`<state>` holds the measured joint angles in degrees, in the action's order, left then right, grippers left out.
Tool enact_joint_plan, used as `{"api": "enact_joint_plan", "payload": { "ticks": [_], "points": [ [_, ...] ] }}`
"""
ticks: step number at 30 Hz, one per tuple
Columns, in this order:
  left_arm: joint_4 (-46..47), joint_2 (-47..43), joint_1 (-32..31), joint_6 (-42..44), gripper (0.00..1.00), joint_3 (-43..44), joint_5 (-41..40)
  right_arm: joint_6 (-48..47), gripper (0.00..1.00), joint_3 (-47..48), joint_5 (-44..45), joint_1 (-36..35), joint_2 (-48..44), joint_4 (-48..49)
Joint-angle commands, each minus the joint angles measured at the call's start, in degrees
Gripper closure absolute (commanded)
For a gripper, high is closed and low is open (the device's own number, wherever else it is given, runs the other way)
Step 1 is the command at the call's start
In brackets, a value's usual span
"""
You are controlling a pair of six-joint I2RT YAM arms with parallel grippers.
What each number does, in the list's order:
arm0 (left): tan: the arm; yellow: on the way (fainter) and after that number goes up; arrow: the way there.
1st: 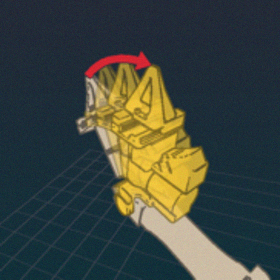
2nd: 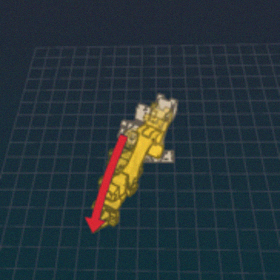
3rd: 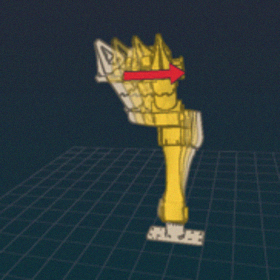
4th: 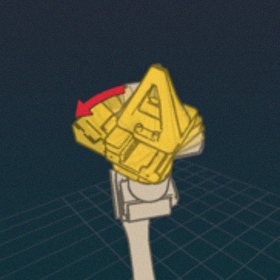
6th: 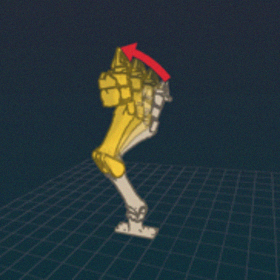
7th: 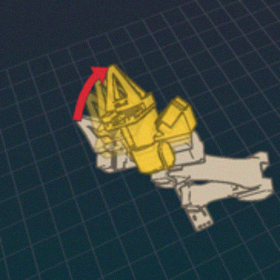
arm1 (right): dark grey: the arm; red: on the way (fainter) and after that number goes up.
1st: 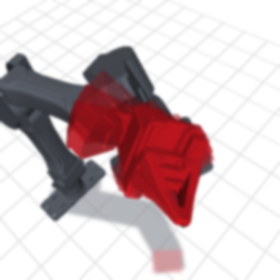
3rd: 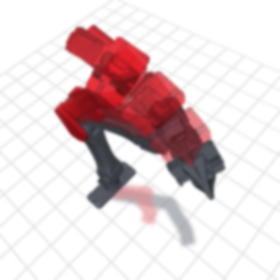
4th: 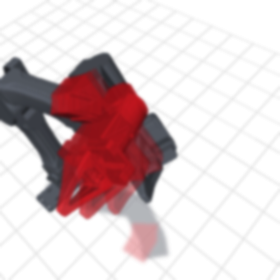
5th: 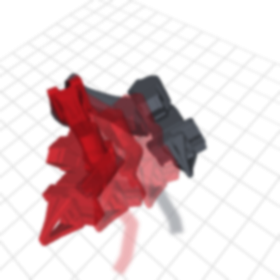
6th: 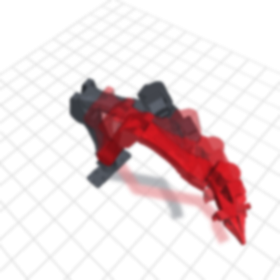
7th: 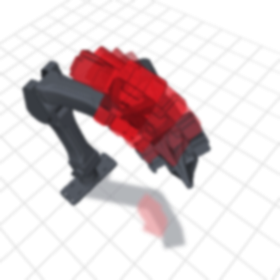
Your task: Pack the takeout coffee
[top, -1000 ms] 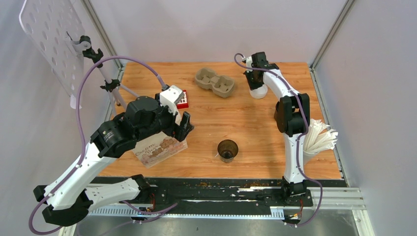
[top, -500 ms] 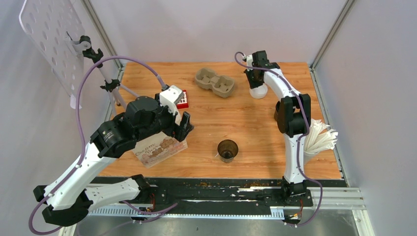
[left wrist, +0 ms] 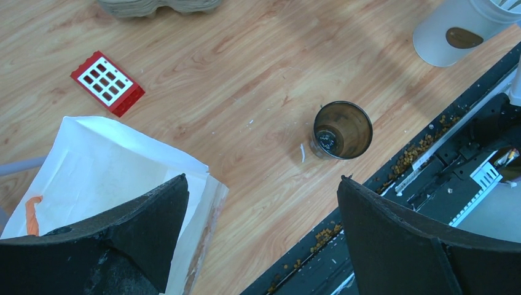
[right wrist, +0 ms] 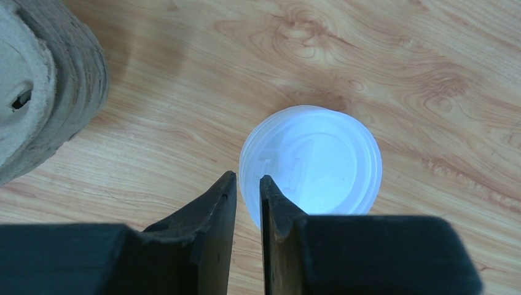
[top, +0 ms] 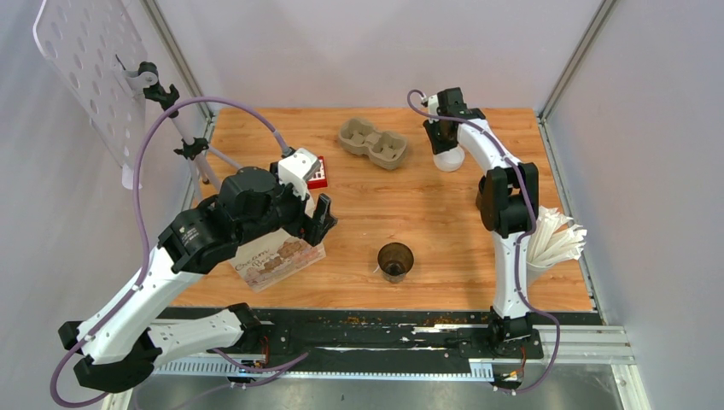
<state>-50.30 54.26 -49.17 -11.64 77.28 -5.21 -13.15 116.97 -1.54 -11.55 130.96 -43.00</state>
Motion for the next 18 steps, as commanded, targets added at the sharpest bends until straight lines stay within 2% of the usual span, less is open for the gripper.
{"api": "enact_joint_plan", "payload": {
  "ticks": [1,14,18],
  "points": [
    [1.4,0.1,-0.3,-0.1,0.02,0.5,-0.3,0.4,0.79,2.5,0.0,0.2,1.2,0.5],
    [1.5,-0.2,-0.3,0.1,0.02,0.2,-0.4,0.4,0.80,2.2,-0.1,0.2,2.0,0.4],
    [1.5,-0.3,-0.2,0.0,0.03,0.2,-0.5,0.4,0.86,2.2,-0.2,0.2,2.0,0.4]
  ]
}}
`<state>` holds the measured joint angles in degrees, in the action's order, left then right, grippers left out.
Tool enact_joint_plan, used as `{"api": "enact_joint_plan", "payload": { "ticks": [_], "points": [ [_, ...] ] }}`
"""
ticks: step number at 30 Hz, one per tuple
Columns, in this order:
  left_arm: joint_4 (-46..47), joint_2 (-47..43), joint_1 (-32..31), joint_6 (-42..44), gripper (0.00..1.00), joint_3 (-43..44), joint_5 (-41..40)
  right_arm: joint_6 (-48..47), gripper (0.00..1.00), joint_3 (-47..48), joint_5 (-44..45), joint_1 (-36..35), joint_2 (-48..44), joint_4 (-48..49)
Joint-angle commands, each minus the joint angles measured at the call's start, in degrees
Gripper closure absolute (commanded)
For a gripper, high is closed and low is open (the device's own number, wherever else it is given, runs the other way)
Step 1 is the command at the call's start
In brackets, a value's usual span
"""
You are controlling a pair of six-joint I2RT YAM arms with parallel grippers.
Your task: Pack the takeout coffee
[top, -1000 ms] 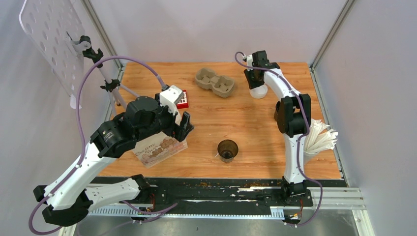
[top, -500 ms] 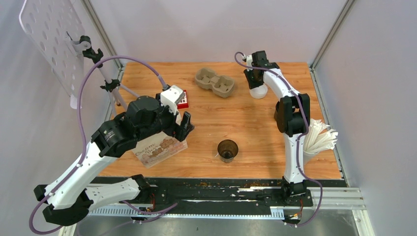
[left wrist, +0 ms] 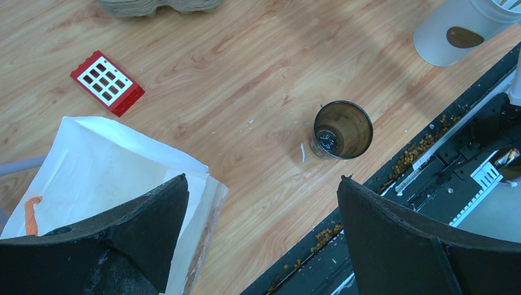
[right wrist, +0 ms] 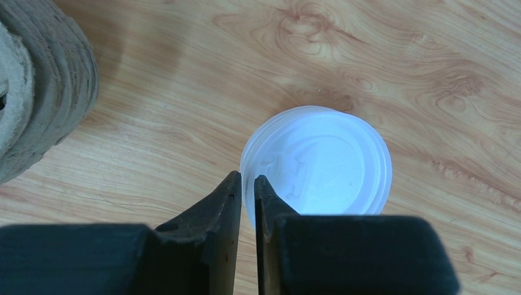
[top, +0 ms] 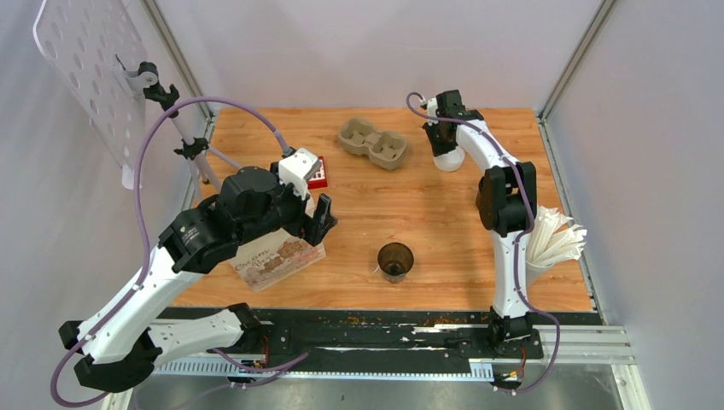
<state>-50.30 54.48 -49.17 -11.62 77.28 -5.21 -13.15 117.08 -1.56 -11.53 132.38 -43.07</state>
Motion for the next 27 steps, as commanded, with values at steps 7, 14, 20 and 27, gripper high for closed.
{"api": "enact_joint_plan", "payload": {
  "ticks": [7,14,20,27],
  "points": [
    [1.5,-0.5,-0.3,-0.2,0.02,0.2,-0.4,-0.1,1.00,1.9,-1.1,0.2,-0.2,0.4],
    [1.5,-0.7,-0.3,-0.5,0.03,0.1,-0.4,-0.1,1.00,1.2,-1.8,0.2,-3.3,0.4],
    [1.9,-0.9,-0.3,-1.0,0.03,-0.1,0.0,-0.1,1.00,-1.0,-2.0,0.2,-5.2,0.6],
    [1.9,-1.2,-0.3,-1.2,0.02,-0.3,0.1,-0.1,1.00,-2.8,-2.6,0.2,-6.5,1.4]
  ]
}}
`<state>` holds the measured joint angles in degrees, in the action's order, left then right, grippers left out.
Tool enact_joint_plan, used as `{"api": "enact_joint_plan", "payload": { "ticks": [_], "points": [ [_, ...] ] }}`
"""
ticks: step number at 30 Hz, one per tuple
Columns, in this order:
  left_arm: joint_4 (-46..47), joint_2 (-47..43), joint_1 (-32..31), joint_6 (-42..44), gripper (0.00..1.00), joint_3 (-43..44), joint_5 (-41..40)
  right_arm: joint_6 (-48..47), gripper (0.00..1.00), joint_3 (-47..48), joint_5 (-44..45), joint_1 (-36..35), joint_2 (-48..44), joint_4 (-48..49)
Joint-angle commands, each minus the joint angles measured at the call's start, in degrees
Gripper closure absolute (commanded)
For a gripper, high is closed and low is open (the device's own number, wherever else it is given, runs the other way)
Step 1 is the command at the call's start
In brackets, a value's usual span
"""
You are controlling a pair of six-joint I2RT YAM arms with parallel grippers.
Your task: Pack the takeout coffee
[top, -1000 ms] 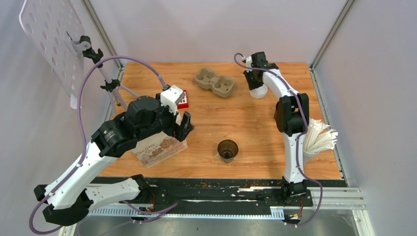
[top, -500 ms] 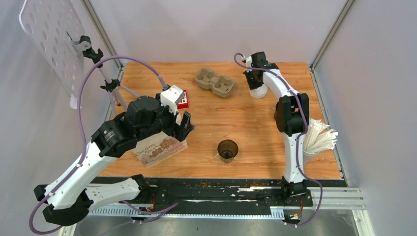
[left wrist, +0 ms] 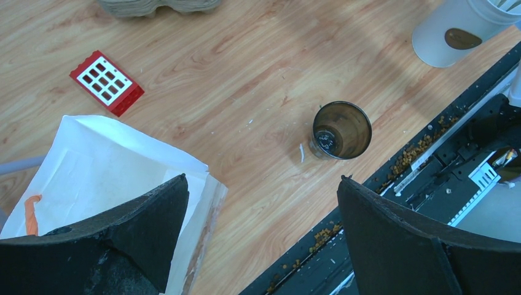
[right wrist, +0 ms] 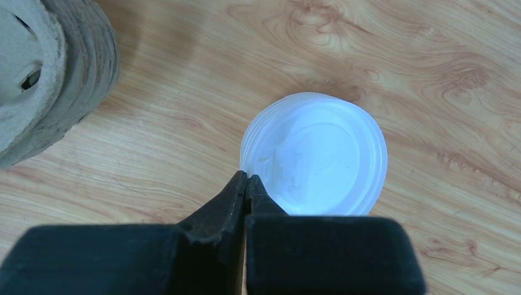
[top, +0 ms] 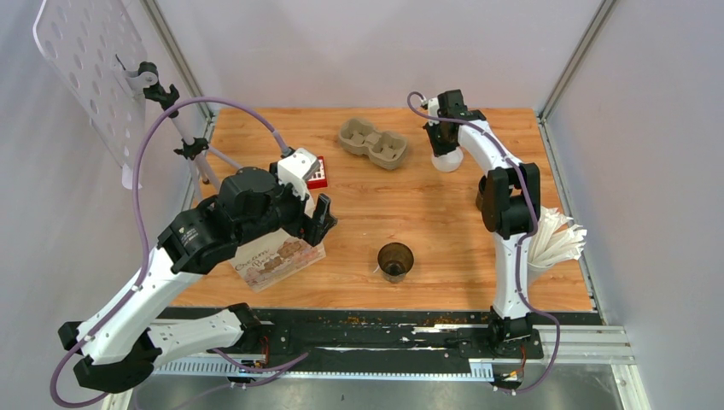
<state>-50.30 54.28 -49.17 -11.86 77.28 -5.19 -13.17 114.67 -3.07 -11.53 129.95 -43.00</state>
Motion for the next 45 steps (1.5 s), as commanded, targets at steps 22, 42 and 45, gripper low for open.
{"api": "enact_joint_plan", "payload": {
  "ticks": [22,42,45],
  "points": [
    [2.0,-0.9,-0.3,-1.2,0.03,-0.1,0.2,2.0,1.00,0.8,0.5,0.4,-4.5,2.6],
    [2.4,-0.3,-0.3,0.6,0.03,1.7,-0.6,2.7,1.00,1.7,1.5,0.3,-9.0,1.2],
    [2.1,-0.6,-0.3,0.7,0.03,2.4,-0.8,2.4,1.00,-0.1,0.7,0.4,-9.1,2.6]
  ]
}}
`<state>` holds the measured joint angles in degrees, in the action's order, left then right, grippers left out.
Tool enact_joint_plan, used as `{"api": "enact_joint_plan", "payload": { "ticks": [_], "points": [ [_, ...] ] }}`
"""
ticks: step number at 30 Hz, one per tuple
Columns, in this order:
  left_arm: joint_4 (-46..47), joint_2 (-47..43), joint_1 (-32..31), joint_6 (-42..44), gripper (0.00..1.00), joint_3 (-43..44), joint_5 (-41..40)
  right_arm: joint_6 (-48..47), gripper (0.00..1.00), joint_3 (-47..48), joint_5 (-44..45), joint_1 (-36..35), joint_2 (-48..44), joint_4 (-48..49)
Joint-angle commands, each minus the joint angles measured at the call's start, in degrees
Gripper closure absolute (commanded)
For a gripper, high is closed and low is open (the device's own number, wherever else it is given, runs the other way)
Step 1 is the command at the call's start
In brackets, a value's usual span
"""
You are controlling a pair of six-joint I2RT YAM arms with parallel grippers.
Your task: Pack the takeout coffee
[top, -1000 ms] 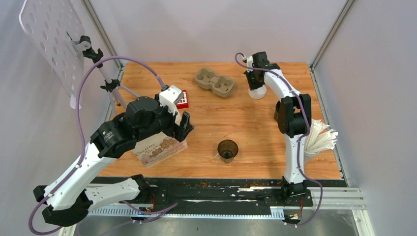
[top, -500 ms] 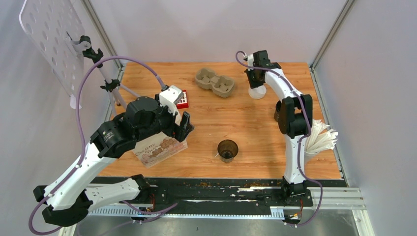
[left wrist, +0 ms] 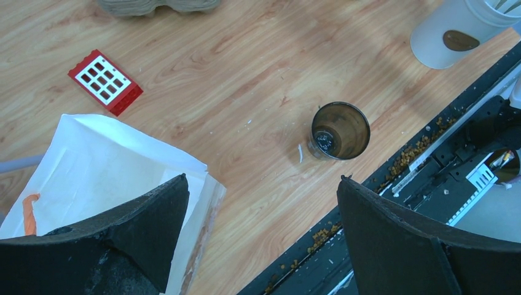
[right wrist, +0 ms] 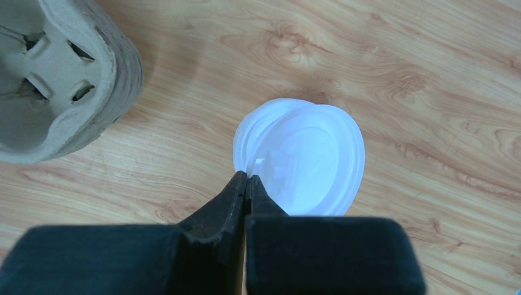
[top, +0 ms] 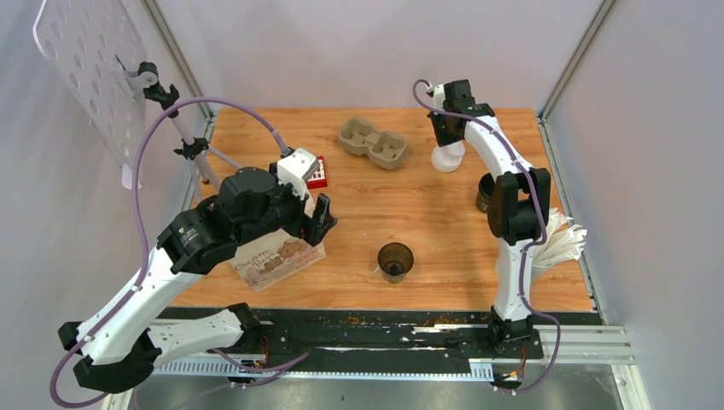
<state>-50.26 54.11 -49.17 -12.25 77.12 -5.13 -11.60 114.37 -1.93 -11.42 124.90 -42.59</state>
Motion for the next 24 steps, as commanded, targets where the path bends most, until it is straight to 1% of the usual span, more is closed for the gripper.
{"api": "enact_joint_plan", "payload": {
  "ticks": [1,7,11,15,19,24],
  "points": [
    [1.9,-0.6,-0.3,1.1,0.03,2.5,-0.9,0.7,1.00,0.1,-0.7,0.3,-3.6,2.3],
    [1.3,-1.3,-0.3,0.9,0.03,2.2,-1.3,1.1,1.00,2.3,-1.2,0.3,1.1,1.6],
    [1.0,-1.1,-0.3,1.0,0.03,2.4,-1.7,1.7,0.98,4.0,-1.9,0.3,3.5,1.0],
    [0.8,-1.0,-0.3,1.0,0.03,2.2,-1.9,1.8,1.00,3.9,-2.2,0.3,4.2,0.9],
    [1.0,-0.9,-0.3,0.8,0.03,1.7,-1.6,1.8,0.98,3.3,-2.3,0.4,4.2,1.1],
    [1.2,-1.3,-0.3,0.3,0.03,1.1,-1.4,2.2,0.98,3.3,-3.1,0.7,4.3,0.9]
  ]
}}
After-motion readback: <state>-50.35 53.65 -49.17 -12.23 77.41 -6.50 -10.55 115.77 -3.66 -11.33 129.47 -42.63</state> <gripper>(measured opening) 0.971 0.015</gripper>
